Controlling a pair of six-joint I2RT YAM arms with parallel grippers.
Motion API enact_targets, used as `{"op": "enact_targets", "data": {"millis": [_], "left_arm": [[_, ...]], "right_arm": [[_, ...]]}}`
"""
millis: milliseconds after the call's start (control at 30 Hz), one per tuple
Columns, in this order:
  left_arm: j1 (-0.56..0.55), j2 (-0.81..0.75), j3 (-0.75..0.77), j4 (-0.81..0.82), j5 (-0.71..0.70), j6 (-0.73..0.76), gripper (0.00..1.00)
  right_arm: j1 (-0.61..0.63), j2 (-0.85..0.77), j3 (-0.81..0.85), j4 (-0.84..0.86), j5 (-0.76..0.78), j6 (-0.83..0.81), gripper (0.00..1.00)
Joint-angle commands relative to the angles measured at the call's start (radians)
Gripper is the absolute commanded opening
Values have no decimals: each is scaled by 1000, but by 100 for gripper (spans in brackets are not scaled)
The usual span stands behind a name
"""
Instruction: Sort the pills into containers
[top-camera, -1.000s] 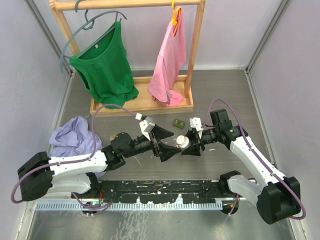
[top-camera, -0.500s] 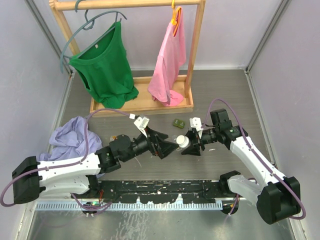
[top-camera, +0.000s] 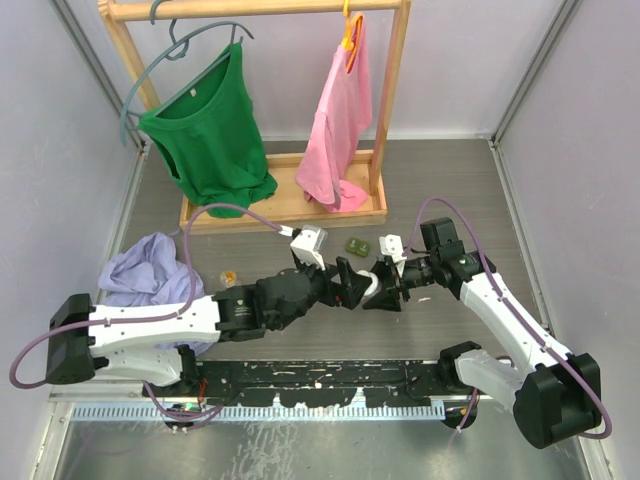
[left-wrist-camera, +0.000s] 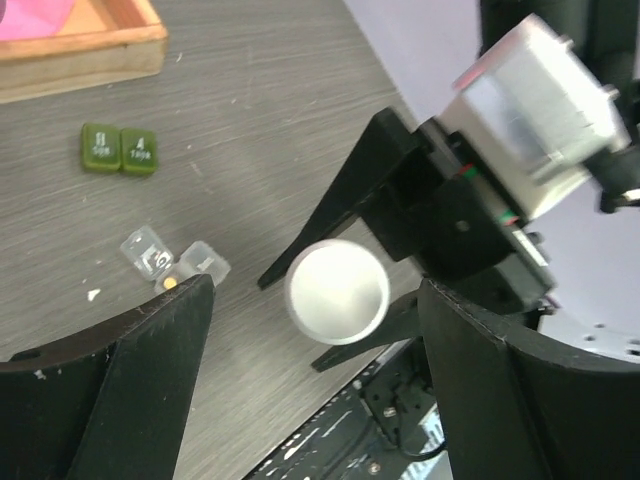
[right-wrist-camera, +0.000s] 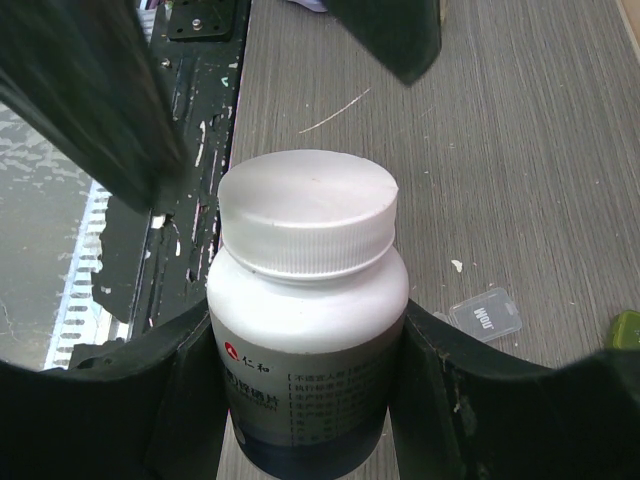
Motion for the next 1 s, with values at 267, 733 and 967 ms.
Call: {"op": "enact_targets", "data": {"millis": [267, 733, 967], "left_arm": [[0, 82, 92, -16, -72, -7, 72], [4, 98, 88, -18, -53, -8, 52], [12, 92, 77, -15, -4, -1, 37]], "right_arm": [[3, -22, 41, 28, -25, -3, 15], [2, -22, 42, 28, -27, -3, 15], [2, -23, 43, 27, -28, -4, 15]]}}
